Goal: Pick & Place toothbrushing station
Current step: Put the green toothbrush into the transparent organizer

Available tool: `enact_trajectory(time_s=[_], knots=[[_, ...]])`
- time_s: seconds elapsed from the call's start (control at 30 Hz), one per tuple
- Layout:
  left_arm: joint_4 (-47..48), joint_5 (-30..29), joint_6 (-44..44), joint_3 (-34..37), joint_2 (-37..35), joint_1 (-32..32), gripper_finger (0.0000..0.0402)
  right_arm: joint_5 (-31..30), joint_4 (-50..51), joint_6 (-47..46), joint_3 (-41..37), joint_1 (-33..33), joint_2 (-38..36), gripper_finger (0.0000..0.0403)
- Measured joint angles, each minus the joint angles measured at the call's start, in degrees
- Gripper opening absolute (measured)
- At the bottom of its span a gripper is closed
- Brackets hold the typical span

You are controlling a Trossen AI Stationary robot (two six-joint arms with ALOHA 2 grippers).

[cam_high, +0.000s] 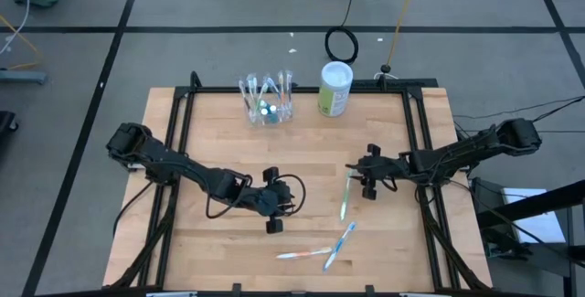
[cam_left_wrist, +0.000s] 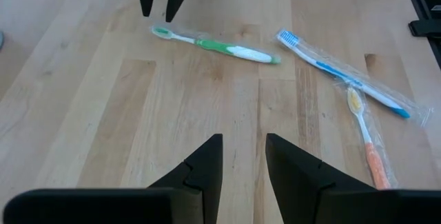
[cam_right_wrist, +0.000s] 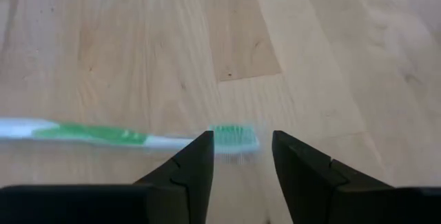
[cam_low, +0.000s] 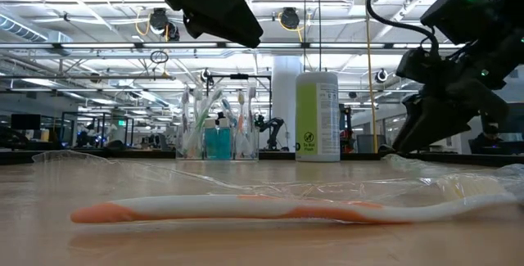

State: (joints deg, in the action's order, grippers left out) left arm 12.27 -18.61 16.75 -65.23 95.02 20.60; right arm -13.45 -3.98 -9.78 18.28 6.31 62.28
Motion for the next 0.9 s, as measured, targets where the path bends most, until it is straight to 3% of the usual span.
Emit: enact_trajectory(time_s=[0.3,0.4,0.6,0.8,0.9], knots=[[-0.1,0.0,0.2,0.0,0.0,0.0,0.0115,0.0,-4.9,-2.2,0.0,0.0,0.0,0.0177],[-0.1,0.0,0.9,0.0,0.0,0.0,0.0115,0.0,-4.8,-8.8,0.0,0.0,0.0,0.0185],[-0.2,0.0,1.6,0.0,0.0,0.0,0.0115,0.0,-3.8,-32.5,-0.2,1.8,0.8,0.0183],[-0.4,0.0,1.7,0.0,0.0,0.0,0.0115,-0.3,-4.7,-40.6,-3.5,7.1,2.5,0.0175],[-0.5,0.0,1.6,0.0,0.0,-0.1,0.0115,-5.1,-5.2,-43.6,-4.7,8.5,2.5,0.0174]])
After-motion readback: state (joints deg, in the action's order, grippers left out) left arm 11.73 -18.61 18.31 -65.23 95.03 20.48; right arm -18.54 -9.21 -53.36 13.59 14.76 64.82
